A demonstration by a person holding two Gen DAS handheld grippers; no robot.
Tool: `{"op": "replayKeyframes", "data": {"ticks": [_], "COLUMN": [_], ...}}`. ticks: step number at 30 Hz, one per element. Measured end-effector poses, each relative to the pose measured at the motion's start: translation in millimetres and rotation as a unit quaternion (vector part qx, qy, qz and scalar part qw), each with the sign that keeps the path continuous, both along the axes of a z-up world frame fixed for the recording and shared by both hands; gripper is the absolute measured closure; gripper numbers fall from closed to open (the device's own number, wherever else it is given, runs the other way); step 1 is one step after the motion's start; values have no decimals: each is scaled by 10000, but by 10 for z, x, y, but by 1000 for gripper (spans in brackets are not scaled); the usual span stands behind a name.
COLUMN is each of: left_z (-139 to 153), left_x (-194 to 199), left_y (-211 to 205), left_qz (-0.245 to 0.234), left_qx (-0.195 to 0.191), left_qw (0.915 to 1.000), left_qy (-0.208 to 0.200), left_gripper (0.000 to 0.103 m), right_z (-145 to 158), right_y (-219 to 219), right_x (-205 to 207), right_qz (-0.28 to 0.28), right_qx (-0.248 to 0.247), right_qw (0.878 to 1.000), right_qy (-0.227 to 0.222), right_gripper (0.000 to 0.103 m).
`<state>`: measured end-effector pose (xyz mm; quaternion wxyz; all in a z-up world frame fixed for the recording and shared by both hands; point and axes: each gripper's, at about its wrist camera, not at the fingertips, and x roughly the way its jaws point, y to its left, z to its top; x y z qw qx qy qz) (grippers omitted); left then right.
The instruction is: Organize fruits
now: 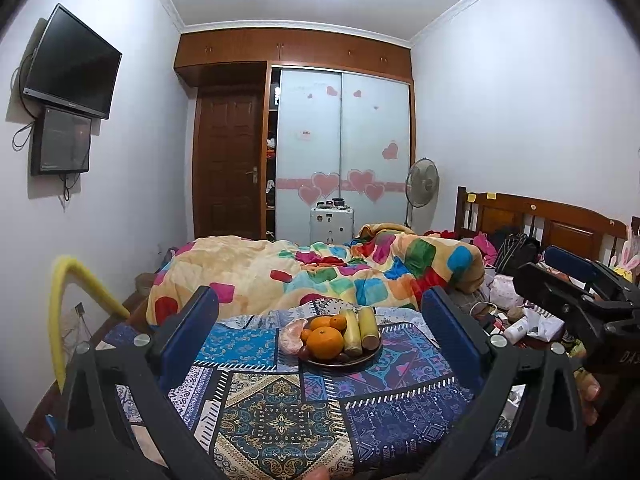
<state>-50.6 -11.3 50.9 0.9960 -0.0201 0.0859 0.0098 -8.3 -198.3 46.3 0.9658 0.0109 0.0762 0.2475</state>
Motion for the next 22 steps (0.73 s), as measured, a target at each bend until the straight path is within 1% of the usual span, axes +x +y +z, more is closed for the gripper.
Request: {"op": "replayKeyframes", "data": {"ticks": [15,22], "left_z": [10,4], "left_x": [-29,-28], "left_y": [-40,-26], "left_qz": [-86,-90], "left_qx": [126,63], "left_qw": [9999,9999], "left_qy": [-33,-10], "left_gripper": [0,0], "right_z": [-5,-5], "right_y": [-3,-47], "right_x": [2,37], "right_qz": [-2,3], "right_qx": [-5,17], "right_qw": [10000,10000], "right_qy": [-1,37], "right_gripper": [0,0]}}
